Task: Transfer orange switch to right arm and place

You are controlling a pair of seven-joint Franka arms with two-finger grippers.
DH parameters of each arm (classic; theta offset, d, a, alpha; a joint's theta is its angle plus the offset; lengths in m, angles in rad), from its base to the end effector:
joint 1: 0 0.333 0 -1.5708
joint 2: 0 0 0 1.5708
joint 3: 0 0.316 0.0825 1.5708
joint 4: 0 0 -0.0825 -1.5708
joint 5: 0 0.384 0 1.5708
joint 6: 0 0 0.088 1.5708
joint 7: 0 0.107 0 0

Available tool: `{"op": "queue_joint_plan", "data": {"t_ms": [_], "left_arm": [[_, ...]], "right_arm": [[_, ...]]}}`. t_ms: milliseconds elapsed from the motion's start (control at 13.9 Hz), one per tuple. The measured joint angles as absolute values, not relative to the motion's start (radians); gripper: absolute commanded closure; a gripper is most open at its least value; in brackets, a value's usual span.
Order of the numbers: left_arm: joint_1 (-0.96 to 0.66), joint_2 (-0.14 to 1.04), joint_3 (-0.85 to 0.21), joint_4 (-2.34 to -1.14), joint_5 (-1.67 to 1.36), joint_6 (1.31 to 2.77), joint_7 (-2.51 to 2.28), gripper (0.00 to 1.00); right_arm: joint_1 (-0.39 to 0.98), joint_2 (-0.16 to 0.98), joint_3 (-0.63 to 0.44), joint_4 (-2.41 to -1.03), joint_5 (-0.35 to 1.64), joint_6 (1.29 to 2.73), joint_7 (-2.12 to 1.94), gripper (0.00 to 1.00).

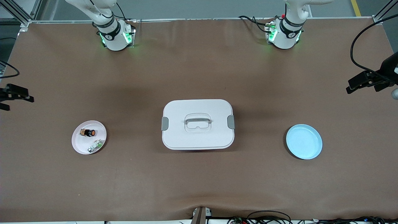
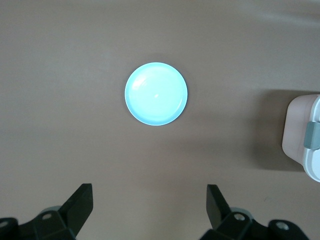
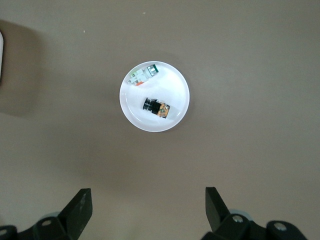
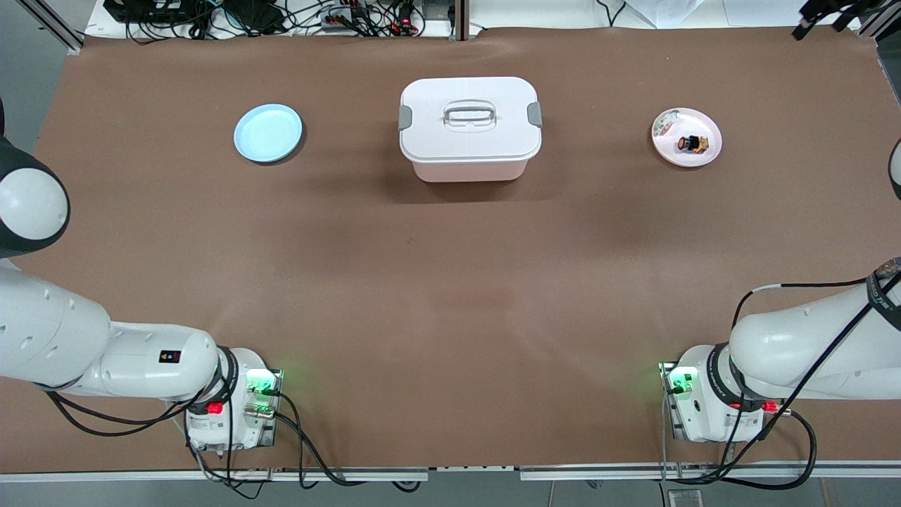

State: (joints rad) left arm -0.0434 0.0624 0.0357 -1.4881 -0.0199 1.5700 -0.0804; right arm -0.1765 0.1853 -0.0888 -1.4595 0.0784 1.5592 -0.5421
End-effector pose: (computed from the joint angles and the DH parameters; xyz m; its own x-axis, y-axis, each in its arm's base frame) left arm 0.5743 -0.0072 0.6283 0.9972 0.0725 0.0181 0.0721 -0.9972 0.0192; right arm 0.5890 -0.1463 0.5687 0.9610 0.2734 -0.0407 0.2686 -0.9584 -0.0967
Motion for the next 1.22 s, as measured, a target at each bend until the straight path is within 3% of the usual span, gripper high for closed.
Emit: {"op": "queue_joint_plan", "data": {"t_ms": [215, 790, 1221], "left_arm": [[-0.044, 0.063, 0.036, -1.488, -0.02, 1.57, -0.08, 0.0], [-0.039, 0.08, 0.037, -1.489, -0.02, 1.571, -0.081, 0.0], [-0.049, 0.085, 0.029, -1.484, -0.006, 1.57, -0.081, 0.0]], "right_arm": [[-0.204, 0.173, -0.089, -1.369, 0.078, 1.465, -0.527, 0.0], [-0.192, 0.169, -0.069, -1.291, 0.072, 1.441, -0.441, 0.0], [-0.033, 0.168, -0.06, -1.239, -0.046, 1.345, -0.422, 0.0]]}}
